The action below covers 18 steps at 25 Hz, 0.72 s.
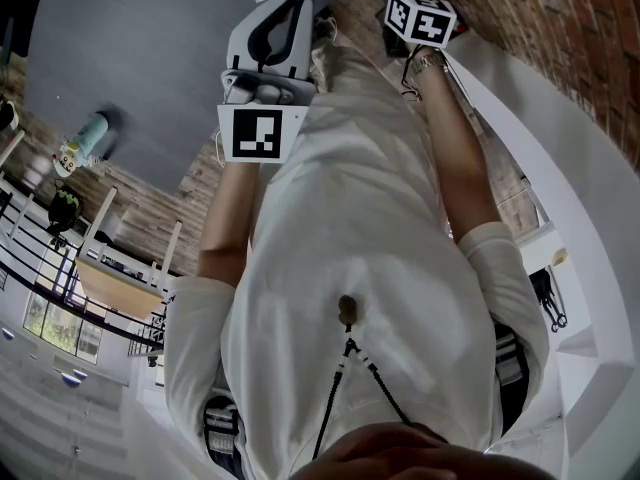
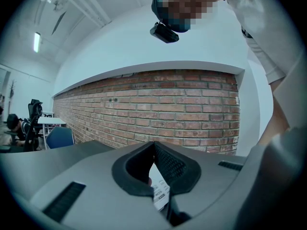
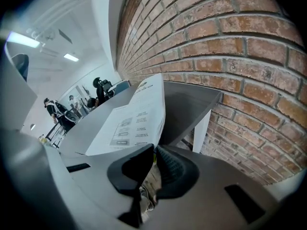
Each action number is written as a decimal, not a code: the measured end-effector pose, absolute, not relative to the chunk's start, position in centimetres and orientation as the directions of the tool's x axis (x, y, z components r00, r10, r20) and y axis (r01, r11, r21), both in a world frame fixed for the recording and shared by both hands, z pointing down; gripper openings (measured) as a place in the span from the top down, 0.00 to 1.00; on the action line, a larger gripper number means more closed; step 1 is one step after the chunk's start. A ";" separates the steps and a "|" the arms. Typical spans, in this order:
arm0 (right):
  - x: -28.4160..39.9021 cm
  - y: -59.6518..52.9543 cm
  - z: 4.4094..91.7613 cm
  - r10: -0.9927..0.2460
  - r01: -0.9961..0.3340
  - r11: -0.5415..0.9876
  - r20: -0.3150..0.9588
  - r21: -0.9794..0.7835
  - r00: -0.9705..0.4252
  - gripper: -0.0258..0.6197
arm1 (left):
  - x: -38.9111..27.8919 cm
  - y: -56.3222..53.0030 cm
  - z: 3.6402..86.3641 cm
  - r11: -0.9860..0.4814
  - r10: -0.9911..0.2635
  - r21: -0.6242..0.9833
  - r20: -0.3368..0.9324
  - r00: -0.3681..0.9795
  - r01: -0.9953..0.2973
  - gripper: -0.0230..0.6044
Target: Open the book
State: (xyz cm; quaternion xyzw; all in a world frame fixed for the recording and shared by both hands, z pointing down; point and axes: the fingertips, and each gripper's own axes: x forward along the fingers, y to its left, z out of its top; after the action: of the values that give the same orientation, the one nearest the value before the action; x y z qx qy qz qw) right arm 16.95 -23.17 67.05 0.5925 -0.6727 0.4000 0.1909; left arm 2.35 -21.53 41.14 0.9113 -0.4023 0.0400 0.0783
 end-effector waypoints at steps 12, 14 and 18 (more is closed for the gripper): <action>19.4 -23.5 67.6 -0.636 -0.961 -0.046 0.750 -0.272 -0.182 0.89 | 2.1 -21.8 41.4 -0.658 -0.730 0.115 0.143 0.668 -0.744 0.93; 20.0 -23.6 67.6 -0.635 -0.963 -0.051 0.753 -0.266 -0.175 0.89 | 2.2 -21.9 41.4 -0.658 -0.731 0.114 0.142 0.668 -0.744 0.93; 21.1 -23.7 67.9 -0.633 -0.966 -0.059 0.758 -0.251 -0.159 0.89 | 2.4 -22.0 41.4 -0.658 -0.731 0.113 0.141 0.667 -0.745 0.93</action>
State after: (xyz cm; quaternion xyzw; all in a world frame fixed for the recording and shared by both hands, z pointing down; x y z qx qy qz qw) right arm 21.14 -23.70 67.90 0.6128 -0.6524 0.3922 0.2124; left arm 2.36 -21.98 41.43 0.9095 -0.4057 0.0416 0.0808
